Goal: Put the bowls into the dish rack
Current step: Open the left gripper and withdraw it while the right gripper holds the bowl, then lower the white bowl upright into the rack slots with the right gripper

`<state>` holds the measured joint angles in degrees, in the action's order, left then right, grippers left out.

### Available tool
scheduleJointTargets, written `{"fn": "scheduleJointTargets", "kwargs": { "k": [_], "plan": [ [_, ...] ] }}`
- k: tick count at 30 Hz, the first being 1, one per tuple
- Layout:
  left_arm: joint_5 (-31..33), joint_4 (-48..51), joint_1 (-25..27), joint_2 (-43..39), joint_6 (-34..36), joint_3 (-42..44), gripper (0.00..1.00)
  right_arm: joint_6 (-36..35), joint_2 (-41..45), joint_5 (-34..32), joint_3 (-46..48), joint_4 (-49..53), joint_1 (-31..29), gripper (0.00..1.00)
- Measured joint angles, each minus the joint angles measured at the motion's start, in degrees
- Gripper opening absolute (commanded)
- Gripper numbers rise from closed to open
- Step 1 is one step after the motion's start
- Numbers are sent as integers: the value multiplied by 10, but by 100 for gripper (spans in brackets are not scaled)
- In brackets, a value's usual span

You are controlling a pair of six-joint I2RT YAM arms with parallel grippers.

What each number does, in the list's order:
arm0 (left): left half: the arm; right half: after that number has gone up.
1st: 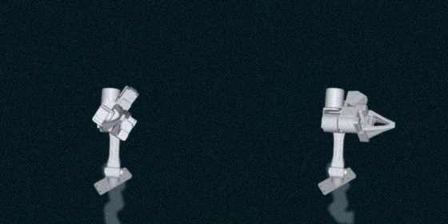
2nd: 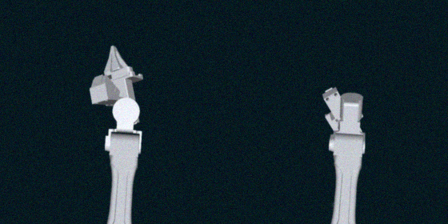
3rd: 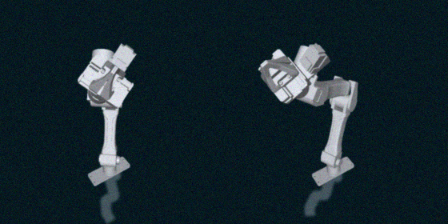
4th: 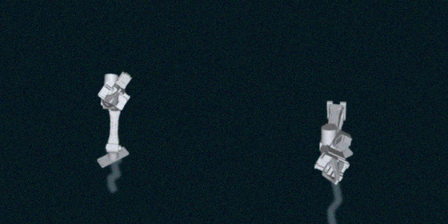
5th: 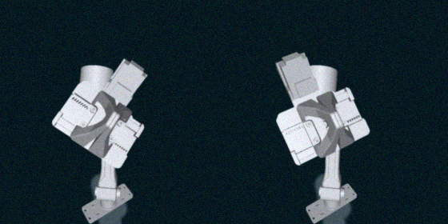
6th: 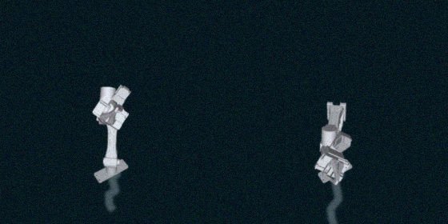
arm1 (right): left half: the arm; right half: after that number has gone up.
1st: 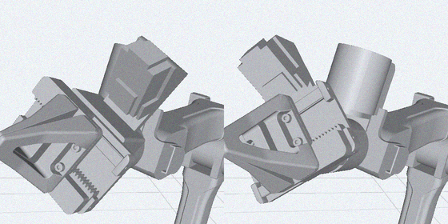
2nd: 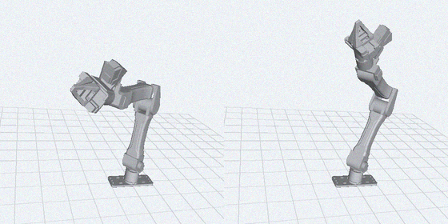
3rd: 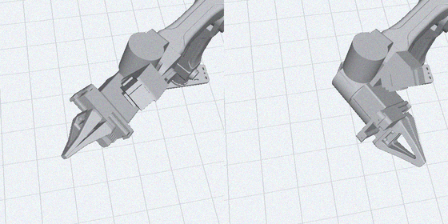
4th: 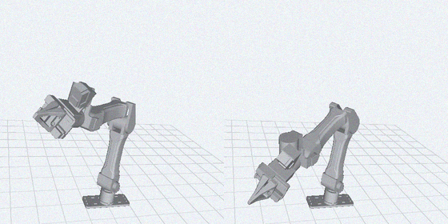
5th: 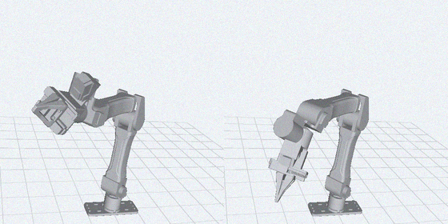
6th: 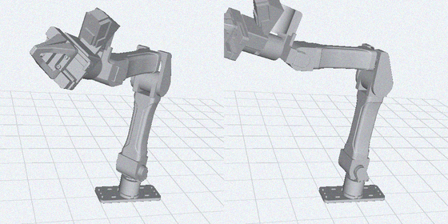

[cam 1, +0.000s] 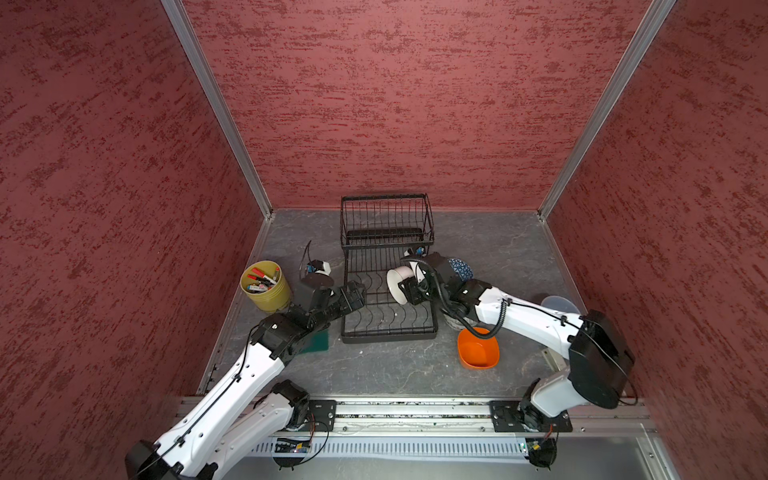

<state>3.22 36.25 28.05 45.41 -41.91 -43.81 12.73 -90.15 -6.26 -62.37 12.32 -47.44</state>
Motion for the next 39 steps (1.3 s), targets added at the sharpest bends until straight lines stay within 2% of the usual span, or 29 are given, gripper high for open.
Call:
{"fn": "scheduleJointTargets", "kwargs": {
  "k": [6,16,24,39],
  "plan": [
    [0,38,-48,-32,5,0,100,-63,-43,-84,-27,4,-26,43],
    [-63,39,-117,-34,10,33,99,-172,-96,-191,-48,-38,-41,44],
    [-92,35,-130,-34,17,38,100,-255,-133,-238,-66,-80,-42,44],
    [-107,23,-133,-34,19,49,100,-395,-213,-317,-81,-192,-42,43]
  ]
}}
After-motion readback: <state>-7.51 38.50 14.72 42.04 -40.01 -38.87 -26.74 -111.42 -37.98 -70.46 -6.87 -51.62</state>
